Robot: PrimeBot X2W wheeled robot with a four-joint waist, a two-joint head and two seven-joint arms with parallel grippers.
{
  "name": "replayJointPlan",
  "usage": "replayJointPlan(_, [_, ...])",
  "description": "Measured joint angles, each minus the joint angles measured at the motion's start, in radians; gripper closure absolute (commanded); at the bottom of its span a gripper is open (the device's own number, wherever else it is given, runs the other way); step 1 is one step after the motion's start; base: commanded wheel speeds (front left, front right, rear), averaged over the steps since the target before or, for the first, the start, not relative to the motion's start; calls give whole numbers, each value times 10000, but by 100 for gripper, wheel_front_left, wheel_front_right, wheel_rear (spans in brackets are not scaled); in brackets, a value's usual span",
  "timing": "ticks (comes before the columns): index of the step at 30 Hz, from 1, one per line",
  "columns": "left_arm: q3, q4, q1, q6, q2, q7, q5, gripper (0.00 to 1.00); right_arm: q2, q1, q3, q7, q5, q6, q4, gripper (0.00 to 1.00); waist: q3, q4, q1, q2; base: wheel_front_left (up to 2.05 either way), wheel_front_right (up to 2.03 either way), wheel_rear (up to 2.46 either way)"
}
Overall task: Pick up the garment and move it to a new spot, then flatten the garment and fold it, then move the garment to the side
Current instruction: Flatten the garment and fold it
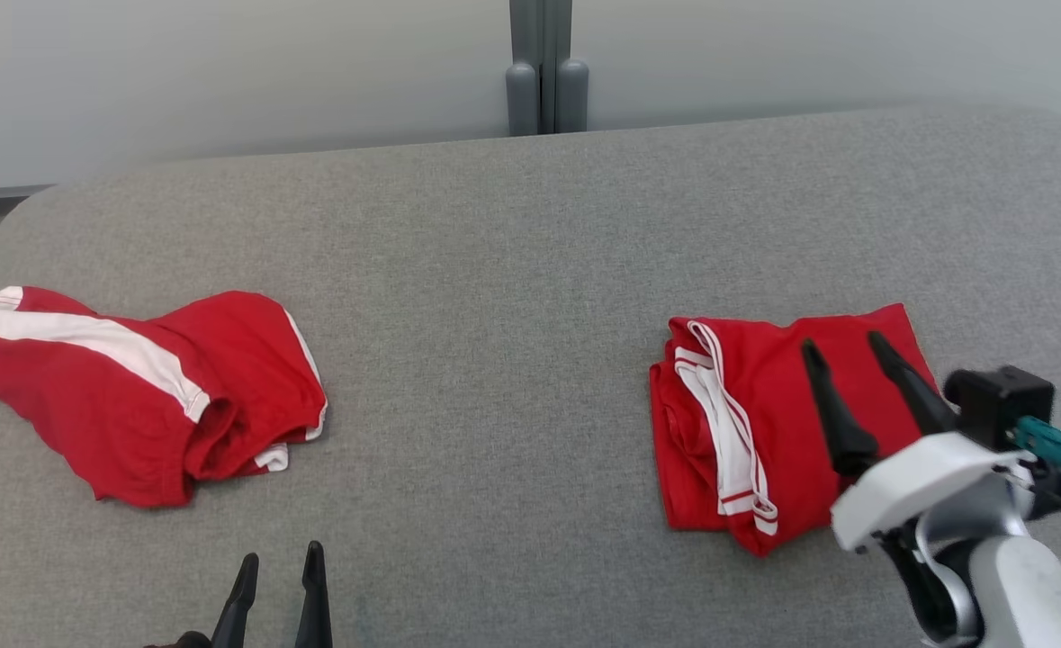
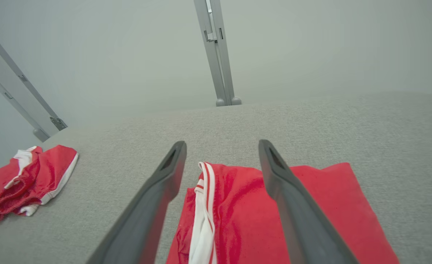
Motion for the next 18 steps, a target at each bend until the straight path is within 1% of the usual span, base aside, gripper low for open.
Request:
replayJointPlan(3, [-4, -100, 91, 29, 0, 0, 27, 0, -399, 521, -568, -546, -533, -4, 416, 0, -186, 11, 0, 0, 0, 0, 0])
replayJointPlan(5, [-31, -173, 127, 36, 0, 0, 150, 0, -650, 771, -713, -863, -1070, 0, 907, 5, -292, 42, 0, 0, 0, 0, 0])
replayJointPlan(6, [-33, -230, 141, 40, 0, 0, 230, 0, -667, 852, -805, -1060, -1174, -2, 1204, 21, -339, 67, 0, 0, 0, 0, 0])
replayJointPlan(7, [-35, -276, 152, 42, 0, 0, 251, 0, -675, 895, -838, -1212, -1277, -2, 1457, 49, -365, 94, 0, 0, 0, 0, 0])
replayJointPlan(8, [-38, -305, 154, 59, 0, 0, 284, 0, -686, 903, -823, -1352, -1423, -2, 1776, 67, -384, 133, 0, 0, 0, 0, 0])
replayJointPlan(10, [-10, -378, 143, 61, 0, 0, 303, 0, -654, 835, -685, -1641, -1620, -2, 2428, 100, -355, 208, 0, 0, 0, 0, 0])
replayJointPlan(18, [88, -474, -40, 13, 0, 0, 337, 0, -157, -851, -2, -2215, -2096, 6, 5079, 100, 143, 376, 0, 0, 0, 0, 0])
